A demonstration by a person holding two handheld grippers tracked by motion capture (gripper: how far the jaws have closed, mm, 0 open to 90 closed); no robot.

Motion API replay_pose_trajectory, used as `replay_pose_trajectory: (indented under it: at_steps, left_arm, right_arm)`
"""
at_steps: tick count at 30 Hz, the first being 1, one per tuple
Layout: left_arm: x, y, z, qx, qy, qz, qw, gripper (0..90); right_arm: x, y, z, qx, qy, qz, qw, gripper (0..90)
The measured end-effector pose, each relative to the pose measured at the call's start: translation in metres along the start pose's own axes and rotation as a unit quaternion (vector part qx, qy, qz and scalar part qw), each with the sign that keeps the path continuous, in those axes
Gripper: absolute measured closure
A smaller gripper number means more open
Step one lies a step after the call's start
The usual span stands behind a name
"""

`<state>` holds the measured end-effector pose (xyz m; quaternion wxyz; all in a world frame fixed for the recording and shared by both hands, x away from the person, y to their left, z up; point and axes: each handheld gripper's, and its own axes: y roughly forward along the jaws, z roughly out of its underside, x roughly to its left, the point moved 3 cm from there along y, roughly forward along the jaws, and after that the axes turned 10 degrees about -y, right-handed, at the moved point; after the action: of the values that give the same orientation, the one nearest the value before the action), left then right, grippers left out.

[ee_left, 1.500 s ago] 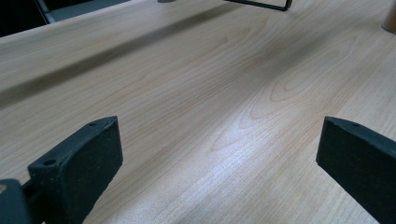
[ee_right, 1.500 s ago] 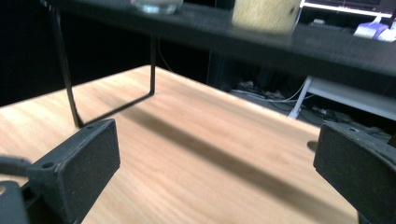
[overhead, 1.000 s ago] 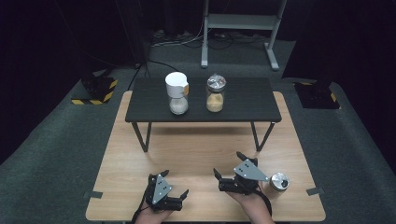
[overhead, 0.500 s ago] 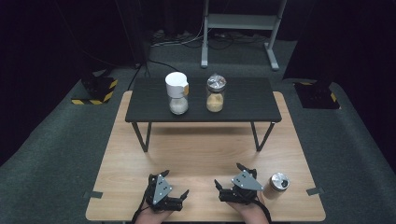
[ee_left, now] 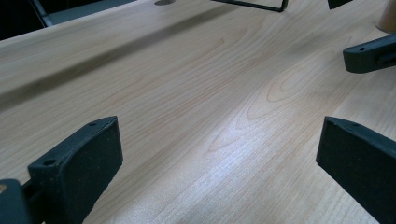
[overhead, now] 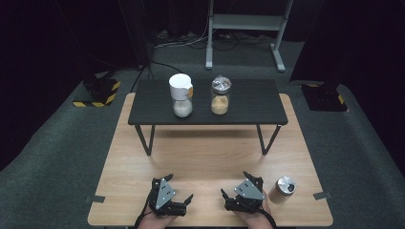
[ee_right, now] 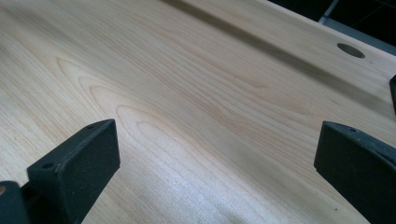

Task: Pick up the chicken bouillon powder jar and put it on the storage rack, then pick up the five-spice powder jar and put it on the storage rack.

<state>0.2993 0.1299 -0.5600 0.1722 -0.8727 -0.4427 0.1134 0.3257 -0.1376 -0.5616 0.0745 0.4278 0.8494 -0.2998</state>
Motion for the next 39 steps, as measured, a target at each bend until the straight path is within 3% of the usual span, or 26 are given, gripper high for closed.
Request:
replay_pose_trajectory:
  at_steps: [11,24,30,39]
  left_arm:
    - [-0.003,0.002,0.0,0.009,0.018,-0.008,0.9998,0.7]
    - [-0.004,0.001,0.001,0.006,0.018,-0.018,0.9997,0.7]
    - [-0.005,0.002,0.001,0.007,0.021,-0.021,0.9995,0.6]
    - [-0.005,0.001,0.001,0.006,0.021,-0.019,0.9996,0.6]
  right_arm:
    - [0.004,0.0,-0.001,0.003,-0.02,0.0,0.9998,0.0]
    - [-0.003,-0.002,0.002,-0.003,0.013,-0.011,0.9999,0.0]
    - [-0.003,-0.003,0.002,-0.008,0.012,-0.018,0.9997,0.0]
    - [-0.002,-0.012,-0.002,-0.036,0.014,-0.034,0.9987,0.0]
